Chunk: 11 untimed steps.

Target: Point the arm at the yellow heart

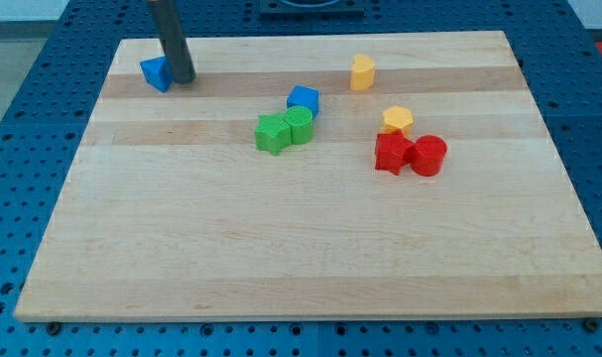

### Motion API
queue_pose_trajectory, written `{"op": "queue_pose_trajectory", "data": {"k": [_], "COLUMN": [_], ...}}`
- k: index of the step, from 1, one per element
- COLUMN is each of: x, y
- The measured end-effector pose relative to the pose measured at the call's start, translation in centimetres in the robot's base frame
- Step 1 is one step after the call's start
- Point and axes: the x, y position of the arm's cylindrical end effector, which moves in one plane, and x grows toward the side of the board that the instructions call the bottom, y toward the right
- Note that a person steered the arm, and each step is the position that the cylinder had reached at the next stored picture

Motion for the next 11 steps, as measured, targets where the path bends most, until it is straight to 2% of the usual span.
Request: {"op": "queue_pose_trajectory", "data": {"k": [2,5,6,7,8,10,11], "x": [0.0,0.0,-1.7,-5.1,-5.4,-5.5,-5.5], "y": [2.7,3.1,4.2,9.2,18.3,22.8,27.0]}}
